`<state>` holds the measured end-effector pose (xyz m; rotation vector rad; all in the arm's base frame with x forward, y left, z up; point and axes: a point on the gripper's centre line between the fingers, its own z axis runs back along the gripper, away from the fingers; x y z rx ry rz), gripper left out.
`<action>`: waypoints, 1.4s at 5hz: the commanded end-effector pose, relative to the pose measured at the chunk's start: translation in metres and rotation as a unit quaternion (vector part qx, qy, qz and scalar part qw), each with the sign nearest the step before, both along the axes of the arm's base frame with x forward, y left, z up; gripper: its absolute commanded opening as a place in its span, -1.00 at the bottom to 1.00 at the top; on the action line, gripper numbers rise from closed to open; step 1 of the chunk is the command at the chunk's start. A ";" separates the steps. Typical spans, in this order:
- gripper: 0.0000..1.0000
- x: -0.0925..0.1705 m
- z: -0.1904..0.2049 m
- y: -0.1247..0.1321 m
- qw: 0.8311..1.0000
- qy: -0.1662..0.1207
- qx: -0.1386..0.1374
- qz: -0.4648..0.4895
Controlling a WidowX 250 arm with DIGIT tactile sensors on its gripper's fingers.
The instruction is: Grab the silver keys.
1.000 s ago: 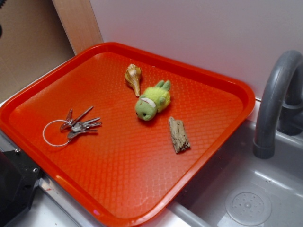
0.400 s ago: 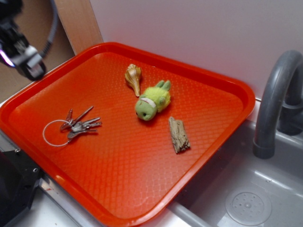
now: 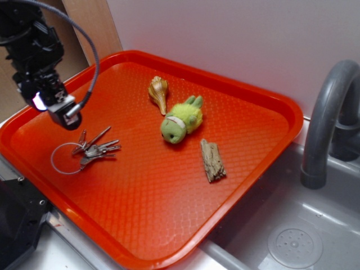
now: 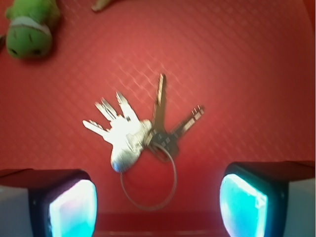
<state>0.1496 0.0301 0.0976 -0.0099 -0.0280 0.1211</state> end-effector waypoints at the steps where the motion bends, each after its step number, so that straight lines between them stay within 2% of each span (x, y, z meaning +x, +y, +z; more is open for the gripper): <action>1: 1.00 -0.012 -0.010 0.004 1.000 0.003 0.007 -0.014; 3: 1.00 -0.012 -0.010 0.004 1.000 0.003 0.007 -0.014; 4: 1.00 -0.009 -0.034 0.018 0.996 0.020 -0.005 0.084; 5: 1.00 -0.004 -0.044 0.020 0.987 0.010 0.027 0.157; 6: 1.00 -0.008 -0.051 0.020 0.976 0.003 0.037 0.217; 7: 1.00 -0.010 -0.061 0.012 0.981 -0.017 -0.022 0.190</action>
